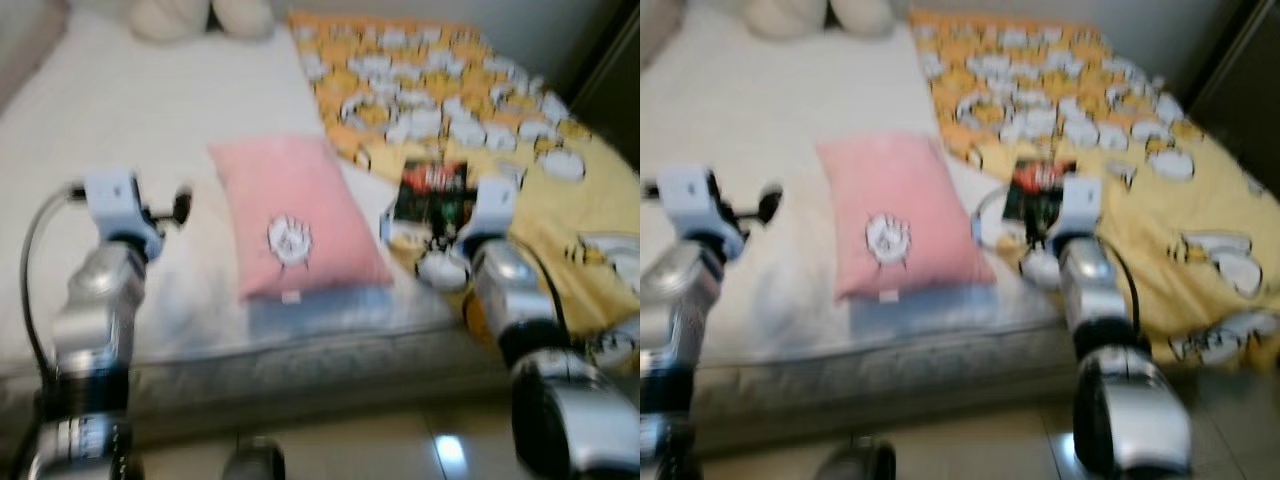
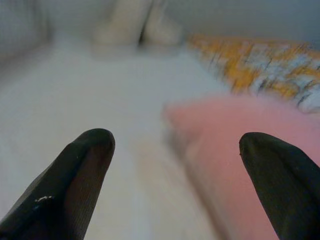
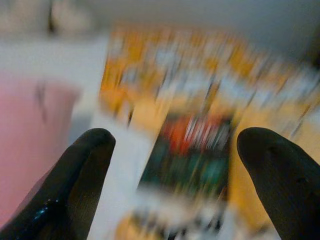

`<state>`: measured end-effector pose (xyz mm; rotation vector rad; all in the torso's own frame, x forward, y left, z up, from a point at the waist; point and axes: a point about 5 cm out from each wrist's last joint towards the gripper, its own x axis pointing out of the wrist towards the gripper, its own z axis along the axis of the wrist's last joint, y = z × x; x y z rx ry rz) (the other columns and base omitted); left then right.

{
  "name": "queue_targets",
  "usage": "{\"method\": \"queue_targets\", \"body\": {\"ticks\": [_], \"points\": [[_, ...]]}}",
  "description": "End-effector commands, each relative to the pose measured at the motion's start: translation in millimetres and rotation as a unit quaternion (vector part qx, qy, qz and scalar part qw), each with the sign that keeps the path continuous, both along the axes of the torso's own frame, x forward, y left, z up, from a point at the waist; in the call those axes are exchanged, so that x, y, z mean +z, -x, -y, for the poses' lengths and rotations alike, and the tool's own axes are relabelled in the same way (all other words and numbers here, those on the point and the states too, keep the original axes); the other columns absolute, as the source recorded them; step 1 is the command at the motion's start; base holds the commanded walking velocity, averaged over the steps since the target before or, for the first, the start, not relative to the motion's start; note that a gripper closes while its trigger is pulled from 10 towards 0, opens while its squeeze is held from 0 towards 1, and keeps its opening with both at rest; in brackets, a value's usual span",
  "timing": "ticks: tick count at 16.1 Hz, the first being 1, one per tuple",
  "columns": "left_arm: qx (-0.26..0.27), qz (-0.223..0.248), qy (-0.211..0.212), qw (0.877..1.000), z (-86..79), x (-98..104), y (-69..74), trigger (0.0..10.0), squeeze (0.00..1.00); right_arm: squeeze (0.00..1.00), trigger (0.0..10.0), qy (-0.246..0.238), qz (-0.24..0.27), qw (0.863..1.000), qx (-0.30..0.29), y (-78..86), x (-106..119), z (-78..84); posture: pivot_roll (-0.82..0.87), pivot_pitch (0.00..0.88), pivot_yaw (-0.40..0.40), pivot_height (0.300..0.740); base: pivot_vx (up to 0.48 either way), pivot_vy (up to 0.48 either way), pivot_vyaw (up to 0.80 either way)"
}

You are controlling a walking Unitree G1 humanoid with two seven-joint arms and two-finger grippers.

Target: Clean up the room

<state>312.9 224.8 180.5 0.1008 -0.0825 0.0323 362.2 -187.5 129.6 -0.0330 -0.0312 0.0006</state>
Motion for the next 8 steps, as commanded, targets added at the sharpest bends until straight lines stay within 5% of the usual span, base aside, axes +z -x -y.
{"method": "queue_targets", "body": {"ticks": [1, 3, 6, 7, 8], "points": [[-0.015, 0.055, -0.043, 0.997, 13.0, 19, 10.4, 10.0, 0.00, 0.00, 10.0, 0.013, 0.050, 0.999, -0.001, 7.2, 12, -11.6, 0.18, 0.000, -0.074, 0.740, 0.000, 0.000, 0.00], [-0.020, 0.069, -0.065, 0.995, 27.5, 17, 39.7, 10.0, 0.00, 0.00, 10.0, 0.034, 0.057, 0.998, 0.003, 56.4, -3, -32.4, 0.17, 0.000, -0.081, 0.740, 0.000, 0.000, 0.00], [-0.023, 0.050, -0.050, 0.997, 26.6, 7, 62.2, 10.0, 0.00, 0.00, 10.0, 0.043, 0.071, 0.996, 0.034, 93.3, -3, -38.0, 0.16, 0.000, -0.078, 0.740, 0.000, 0.000, 0.00], [-0.027, 0.024, -0.057, 0.998, 23.1, -5, 83.3, 10.0, 0.00, 0.00, 10.0, 0.041, 0.066, 0.995, 0.058, 117.9, -1, -35.5, 0.15, 0.000, -0.075, 0.740, 0.000, 0.000, 0.00], [-0.030, 0.015, -0.061, 0.998, 22.9, -9, 90.5, 10.0, 0.00, 0.00, 10.0, 0.040, 0.062, 0.995, 0.065, 125.5, -1, -34.8, 0.15, 0.000, -0.075, 0.740, 0.000, 0.000, 0.00]]}}
